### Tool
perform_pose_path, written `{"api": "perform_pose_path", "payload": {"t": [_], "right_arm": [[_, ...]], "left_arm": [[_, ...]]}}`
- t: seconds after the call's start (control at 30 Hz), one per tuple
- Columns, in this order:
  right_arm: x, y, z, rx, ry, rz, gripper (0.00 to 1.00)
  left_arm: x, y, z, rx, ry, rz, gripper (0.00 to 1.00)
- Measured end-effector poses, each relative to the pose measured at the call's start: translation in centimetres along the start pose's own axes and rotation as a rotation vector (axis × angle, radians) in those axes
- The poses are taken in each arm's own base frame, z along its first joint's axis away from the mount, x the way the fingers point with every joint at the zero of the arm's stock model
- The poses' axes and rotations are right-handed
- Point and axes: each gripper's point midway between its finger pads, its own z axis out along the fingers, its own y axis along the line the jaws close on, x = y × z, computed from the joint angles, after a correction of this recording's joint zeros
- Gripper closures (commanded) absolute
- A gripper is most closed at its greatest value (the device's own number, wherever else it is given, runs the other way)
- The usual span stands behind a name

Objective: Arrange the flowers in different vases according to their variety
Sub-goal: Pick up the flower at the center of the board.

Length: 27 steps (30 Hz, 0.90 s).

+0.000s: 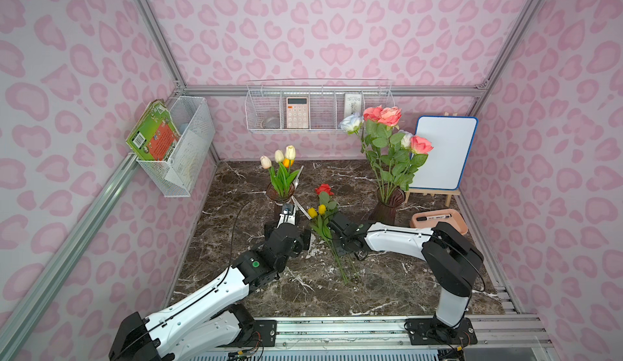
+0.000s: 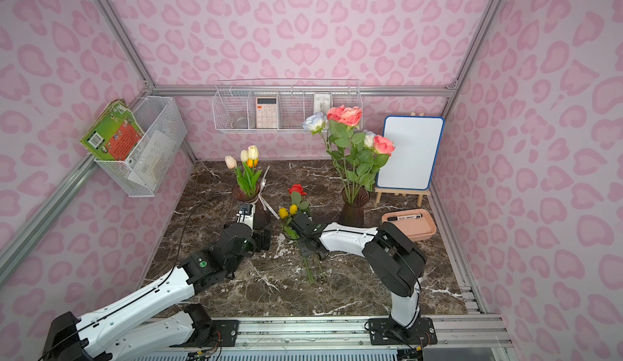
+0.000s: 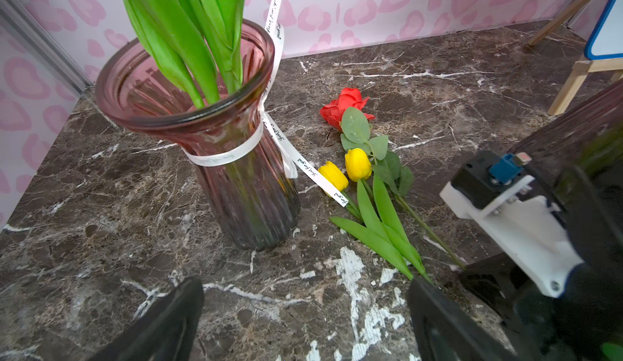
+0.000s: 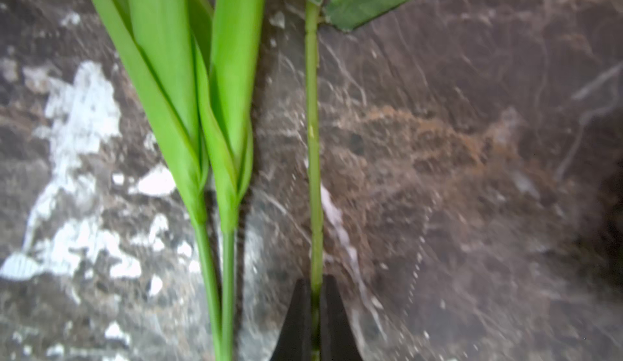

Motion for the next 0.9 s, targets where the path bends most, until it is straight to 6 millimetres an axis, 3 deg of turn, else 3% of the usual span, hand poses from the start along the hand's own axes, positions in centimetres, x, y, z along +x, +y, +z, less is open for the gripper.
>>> {"api": "perform_pose_path", "payload": {"t": [0.07,0.2,0.37,0.5,0.7,0.9], "right_arm": [[1.0,-0.8,-0.3,-0.013,0.026,0.014,0.74],[2.0,-2.2,-0.3,-0.032,0.067,0.042,0.59],[0.0,-2.2,0.0,-0.089,0.062,0.067,0.47],[-2.0,-1.3,1.1,-0.098,0.065,0.034,0.5],[-4.3,-0.9,2.5,-0.059,0.062,0.006,0.66],[-4.7,-1.8,2.1,0.009,0.076,-0.009,0.92]], "left_arm": [[0.0,0.0,0.0,0.0,0.0,0.0,0.01],[-0.1,0.1,0.0,-0.007,-0.003,-0.002,0.01],[-0.2,0.6,0.0,-0.035,-0.003,-0.029,0.01],[0.0,0.8,0.2,-0.041,0.005,-0.035,0.02],[0.1,1.0,0.2,-0.046,0.011,-0.048,0.01],[-0.2,1.1,0.0,-0.046,0.002,-0.058,0.02]]}}
